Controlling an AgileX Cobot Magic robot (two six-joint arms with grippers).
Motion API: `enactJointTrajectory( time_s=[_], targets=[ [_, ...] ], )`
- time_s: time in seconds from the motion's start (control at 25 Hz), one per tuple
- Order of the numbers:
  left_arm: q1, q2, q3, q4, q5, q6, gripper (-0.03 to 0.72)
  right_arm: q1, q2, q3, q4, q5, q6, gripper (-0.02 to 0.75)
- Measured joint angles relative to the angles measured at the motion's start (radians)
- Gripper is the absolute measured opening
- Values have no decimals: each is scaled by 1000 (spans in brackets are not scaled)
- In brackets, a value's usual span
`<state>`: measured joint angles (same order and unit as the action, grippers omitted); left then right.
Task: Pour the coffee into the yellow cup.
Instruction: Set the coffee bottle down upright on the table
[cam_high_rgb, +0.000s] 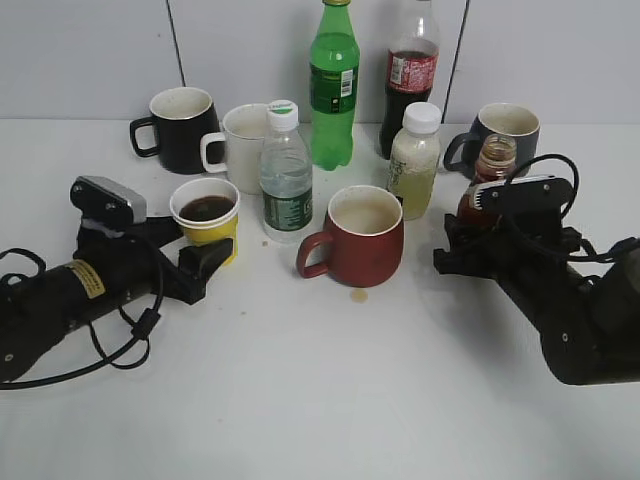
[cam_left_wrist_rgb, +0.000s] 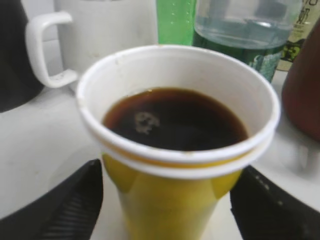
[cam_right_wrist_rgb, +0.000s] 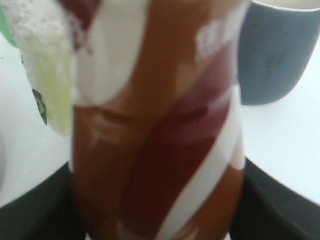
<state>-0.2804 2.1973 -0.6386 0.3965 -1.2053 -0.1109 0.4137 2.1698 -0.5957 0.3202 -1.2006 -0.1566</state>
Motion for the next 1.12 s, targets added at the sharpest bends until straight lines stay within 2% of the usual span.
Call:
enactJointTrajectory(
  time_s=[0.52,0.72,0.88,1.12],
  targets=[
    [0,-50,83,-12,-4,0,604,0,37,-9,0,-50,62,506],
    [0,-95,140,-14,-3,0,598,0,37,-9,8,-35,66,555],
    [0,-146,183,-56,-3,0,591,0,24,-4,21,-7,66,587],
    [0,-222,236,-115,-3,0,588,0,-61,46,24,18,67,589]
  ],
)
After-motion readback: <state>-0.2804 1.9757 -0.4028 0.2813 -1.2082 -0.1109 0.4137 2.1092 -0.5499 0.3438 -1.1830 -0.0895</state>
